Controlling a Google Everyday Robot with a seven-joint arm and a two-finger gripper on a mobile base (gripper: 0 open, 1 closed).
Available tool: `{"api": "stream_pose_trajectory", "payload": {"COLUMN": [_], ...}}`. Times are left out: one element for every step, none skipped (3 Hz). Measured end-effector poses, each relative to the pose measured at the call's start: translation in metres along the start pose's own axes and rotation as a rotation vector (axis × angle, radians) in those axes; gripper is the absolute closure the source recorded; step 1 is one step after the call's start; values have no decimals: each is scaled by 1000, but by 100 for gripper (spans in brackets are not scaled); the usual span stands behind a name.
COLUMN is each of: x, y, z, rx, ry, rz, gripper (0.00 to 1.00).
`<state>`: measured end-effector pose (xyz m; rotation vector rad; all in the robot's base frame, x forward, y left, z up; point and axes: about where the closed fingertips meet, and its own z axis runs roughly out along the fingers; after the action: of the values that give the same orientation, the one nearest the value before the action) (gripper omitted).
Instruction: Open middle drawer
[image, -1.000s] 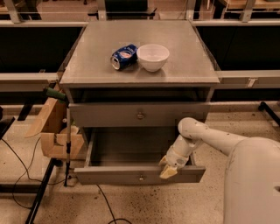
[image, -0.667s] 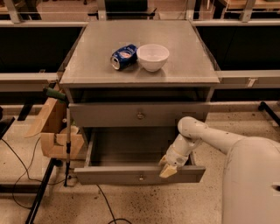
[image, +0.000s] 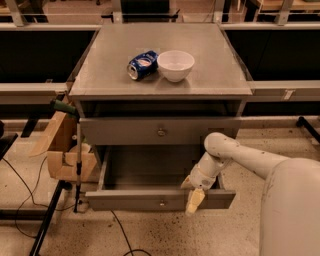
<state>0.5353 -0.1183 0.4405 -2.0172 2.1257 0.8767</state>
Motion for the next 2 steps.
{"api": "stream_pose_trajectory", "payload": {"x": [2, 8], "y": [16, 46], "z": [-6, -21], "rx": [53, 183], "ry": [-18, -76], "rz": [9, 36], "gripper": [0, 0]}}
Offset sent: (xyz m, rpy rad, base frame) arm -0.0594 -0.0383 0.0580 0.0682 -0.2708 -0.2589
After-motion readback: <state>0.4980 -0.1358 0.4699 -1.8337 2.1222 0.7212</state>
